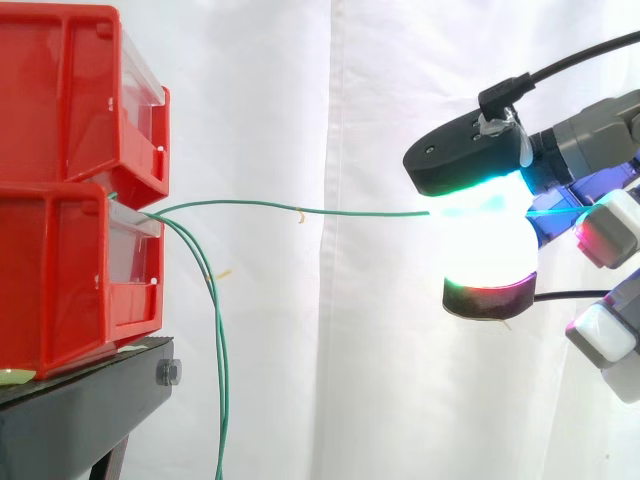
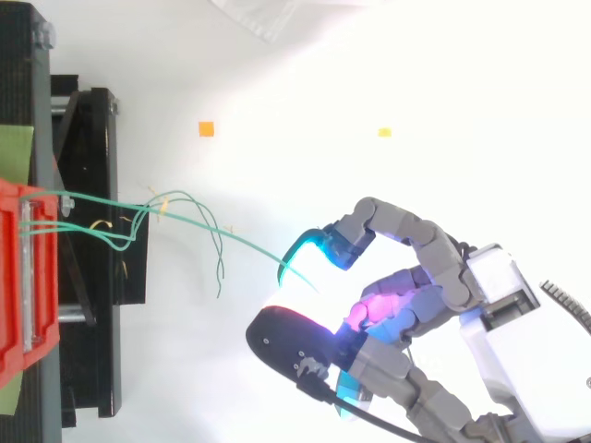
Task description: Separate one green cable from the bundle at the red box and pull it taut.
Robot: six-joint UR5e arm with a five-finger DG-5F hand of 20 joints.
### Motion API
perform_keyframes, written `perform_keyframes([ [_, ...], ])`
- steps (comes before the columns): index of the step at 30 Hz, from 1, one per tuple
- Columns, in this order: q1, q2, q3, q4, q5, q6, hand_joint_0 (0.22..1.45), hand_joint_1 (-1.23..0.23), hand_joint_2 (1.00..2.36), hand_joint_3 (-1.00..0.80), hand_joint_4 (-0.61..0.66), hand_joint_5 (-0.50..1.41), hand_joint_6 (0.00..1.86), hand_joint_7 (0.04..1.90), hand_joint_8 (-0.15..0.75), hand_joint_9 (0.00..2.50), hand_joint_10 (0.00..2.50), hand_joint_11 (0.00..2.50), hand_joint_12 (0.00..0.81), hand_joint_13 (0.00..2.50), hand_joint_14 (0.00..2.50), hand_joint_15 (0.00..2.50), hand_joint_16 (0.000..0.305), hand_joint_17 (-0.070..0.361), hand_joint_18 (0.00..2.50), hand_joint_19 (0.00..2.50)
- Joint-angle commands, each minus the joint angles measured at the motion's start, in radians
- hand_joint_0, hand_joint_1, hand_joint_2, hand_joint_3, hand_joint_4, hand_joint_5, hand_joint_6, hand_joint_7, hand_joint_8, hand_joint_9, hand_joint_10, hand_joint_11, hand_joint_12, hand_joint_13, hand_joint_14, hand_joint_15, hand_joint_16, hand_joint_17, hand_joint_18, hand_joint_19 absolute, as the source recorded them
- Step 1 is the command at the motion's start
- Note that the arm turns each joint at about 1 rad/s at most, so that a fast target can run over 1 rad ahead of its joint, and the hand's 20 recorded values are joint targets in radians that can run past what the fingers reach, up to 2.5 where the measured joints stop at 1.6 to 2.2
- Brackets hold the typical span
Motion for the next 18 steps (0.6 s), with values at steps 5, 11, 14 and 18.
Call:
perform_keyframes([
  [5,-0.002,0.0,0.0,0.001,0.0,0.0,0.71,-0.75,1.02,-0.19,0.08,0.06,0.66,1.44,0.238,1.72,0.03,0.78,0.339,1.27,0.02,0.87,0.041,0.092,0.82,0.69],
  [11,-0.002,0.0,0.0,0.002,0.0,0.0,0.71,-0.74,1.02,-0.19,0.08,0.06,0.66,1.44,0.243,1.75,0.03,0.82,0.344,1.28,0.03,0.87,0.043,0.098,0.85,0.67],
  [14,-0.002,0.0,-0.001,0.004,0.0,0.0,0.71,-0.74,1.02,-0.2,0.08,0.06,0.66,1.44,0.246,1.76,0.03,0.82,0.343,1.28,0.03,0.86,0.043,0.097,0.85,0.67],
  [18,-0.002,0.0,0.0,0.004,0.0,0.0,0.7,-0.74,1.02,-0.19,0.08,0.06,0.67,1.43,0.245,1.76,0.03,0.82,0.336,1.28,0.03,0.87,0.043,0.096,0.84,0.67],
])
